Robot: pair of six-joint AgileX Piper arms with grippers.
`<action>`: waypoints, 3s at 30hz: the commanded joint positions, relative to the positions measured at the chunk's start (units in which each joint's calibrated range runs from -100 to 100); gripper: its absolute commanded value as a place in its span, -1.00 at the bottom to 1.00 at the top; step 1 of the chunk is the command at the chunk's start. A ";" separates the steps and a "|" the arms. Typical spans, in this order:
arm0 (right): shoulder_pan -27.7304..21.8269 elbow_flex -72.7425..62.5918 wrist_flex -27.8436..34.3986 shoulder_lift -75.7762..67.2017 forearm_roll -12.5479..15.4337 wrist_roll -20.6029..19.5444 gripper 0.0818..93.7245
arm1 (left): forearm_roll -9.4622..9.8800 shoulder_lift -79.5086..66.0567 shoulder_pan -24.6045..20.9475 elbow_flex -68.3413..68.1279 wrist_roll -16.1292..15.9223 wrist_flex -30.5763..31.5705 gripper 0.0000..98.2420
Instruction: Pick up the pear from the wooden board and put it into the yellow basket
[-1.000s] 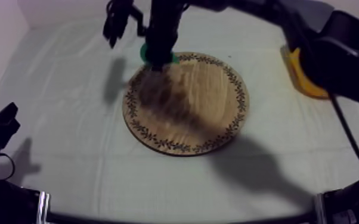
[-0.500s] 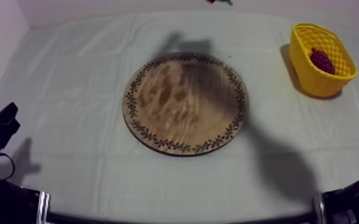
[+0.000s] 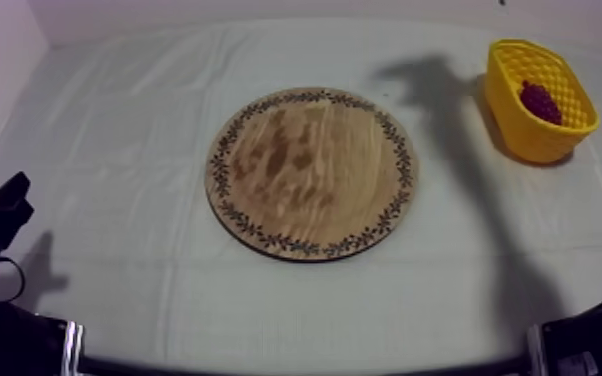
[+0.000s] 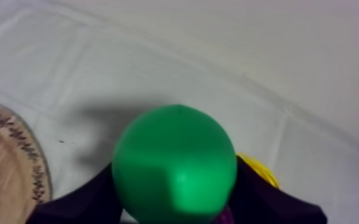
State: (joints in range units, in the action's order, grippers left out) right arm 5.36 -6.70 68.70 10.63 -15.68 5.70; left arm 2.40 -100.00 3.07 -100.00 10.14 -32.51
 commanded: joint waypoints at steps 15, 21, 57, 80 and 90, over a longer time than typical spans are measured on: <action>-11.90 16.44 -6.21 1.29 -1.11 -3.10 -0.04 | 0.02 0.00 0.01 0.00 -0.01 0.01 -1.00; -11.68 20.17 -8.00 3.85 0.52 -2.07 0.08 | 0.02 0.00 0.01 0.00 -0.01 0.01 -1.00; -6.97 68.59 -33.72 -56.86 10.39 9.58 -0.17 | 0.02 0.00 0.01 0.00 -0.01 0.01 -1.00; -5.50 104.74 -32.18 -104.77 16.71 10.78 -0.80 | 0.02 0.00 0.01 0.00 -0.01 0.01 -1.00; -4.83 106.18 -30.25 -106.25 17.14 9.76 -0.98 | 0.02 0.00 0.01 0.00 -0.01 0.01 -1.00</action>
State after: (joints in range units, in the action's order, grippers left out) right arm 0.48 99.51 38.58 -95.60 1.47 13.30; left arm 2.40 -100.00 3.07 -100.00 10.14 -32.51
